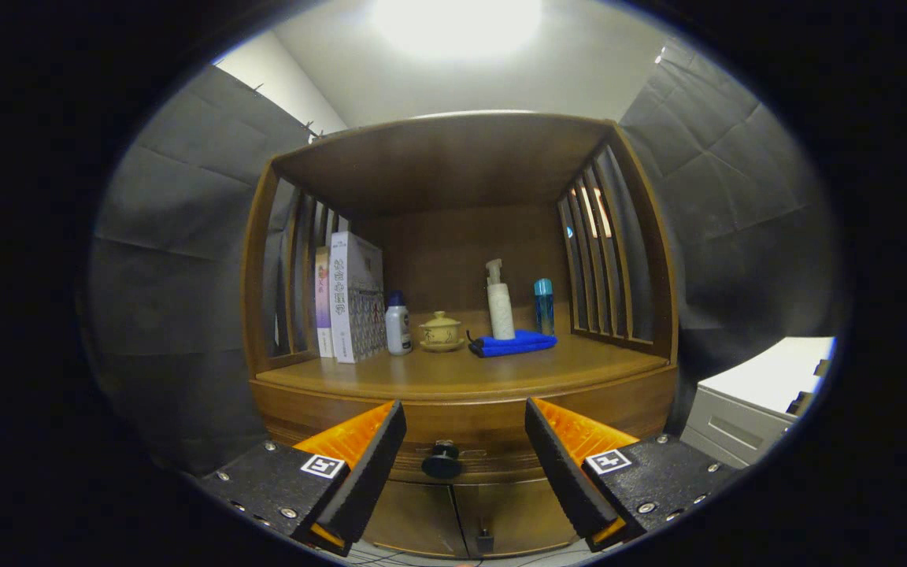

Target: Pull open the drawer, take out the items inside it, and place them on the countertop above the cabinet.

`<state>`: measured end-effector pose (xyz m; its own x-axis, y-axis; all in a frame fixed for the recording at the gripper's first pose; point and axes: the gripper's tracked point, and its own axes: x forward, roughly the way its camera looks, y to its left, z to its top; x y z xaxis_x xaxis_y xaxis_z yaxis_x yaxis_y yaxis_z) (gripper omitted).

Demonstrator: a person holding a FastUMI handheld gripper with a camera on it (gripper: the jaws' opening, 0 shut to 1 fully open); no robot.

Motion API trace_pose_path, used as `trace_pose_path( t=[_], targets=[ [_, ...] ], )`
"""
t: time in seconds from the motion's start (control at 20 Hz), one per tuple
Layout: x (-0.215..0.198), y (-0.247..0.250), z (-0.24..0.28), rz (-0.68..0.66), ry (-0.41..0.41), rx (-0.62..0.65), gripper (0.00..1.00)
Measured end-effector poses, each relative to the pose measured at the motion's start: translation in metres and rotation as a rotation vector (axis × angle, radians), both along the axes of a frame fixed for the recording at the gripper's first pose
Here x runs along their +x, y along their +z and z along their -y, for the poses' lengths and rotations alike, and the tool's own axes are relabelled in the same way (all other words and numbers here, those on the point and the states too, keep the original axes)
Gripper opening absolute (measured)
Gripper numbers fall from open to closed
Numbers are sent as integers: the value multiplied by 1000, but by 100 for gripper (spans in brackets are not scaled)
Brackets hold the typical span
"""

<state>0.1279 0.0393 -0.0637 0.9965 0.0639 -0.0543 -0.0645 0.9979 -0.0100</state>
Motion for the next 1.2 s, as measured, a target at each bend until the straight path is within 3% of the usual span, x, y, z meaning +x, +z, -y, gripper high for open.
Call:
trace_pose_path(
  t=[0.65, 1.2],
  targets=[
    [49, -92, -9, -201, 31, -80, 94],
    [60, -93, -20, -203, 24, -92, 41]
  ],
)
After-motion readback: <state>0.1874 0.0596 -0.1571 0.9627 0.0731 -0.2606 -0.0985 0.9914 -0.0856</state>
